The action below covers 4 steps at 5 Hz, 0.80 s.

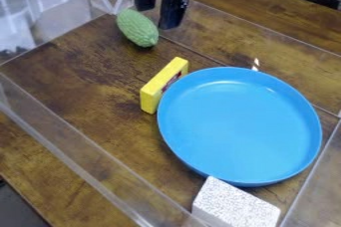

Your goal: Remove the green object from inside the blue tray and put it on the table

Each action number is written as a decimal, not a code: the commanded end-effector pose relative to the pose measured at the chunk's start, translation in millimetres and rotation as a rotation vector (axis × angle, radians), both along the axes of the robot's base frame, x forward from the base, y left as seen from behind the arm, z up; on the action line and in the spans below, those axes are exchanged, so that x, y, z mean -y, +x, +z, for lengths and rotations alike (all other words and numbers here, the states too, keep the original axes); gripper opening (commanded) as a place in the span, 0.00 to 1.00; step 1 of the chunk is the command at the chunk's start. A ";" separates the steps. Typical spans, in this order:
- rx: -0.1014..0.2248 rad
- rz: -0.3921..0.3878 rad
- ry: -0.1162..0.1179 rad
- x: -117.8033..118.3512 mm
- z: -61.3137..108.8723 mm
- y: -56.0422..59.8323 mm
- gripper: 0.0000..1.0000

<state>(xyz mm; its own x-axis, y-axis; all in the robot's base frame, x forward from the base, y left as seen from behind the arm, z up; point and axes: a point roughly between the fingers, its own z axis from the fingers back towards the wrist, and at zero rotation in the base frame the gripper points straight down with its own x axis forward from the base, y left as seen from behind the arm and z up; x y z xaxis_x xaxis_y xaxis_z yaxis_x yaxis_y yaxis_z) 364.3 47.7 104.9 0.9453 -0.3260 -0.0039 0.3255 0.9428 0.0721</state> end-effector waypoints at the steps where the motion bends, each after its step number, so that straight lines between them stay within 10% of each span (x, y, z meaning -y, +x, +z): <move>1: 0.048 0.019 0.013 -15.7 20.0 3.8 1.00; 4: 0.067 -0.070 0.022 -27.5 20.3 21.4 1.00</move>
<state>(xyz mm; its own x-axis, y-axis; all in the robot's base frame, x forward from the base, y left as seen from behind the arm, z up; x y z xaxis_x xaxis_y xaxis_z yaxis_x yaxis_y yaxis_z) 377.7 71.7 103.1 0.9189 -0.3944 -0.0080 0.3937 0.9158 0.0799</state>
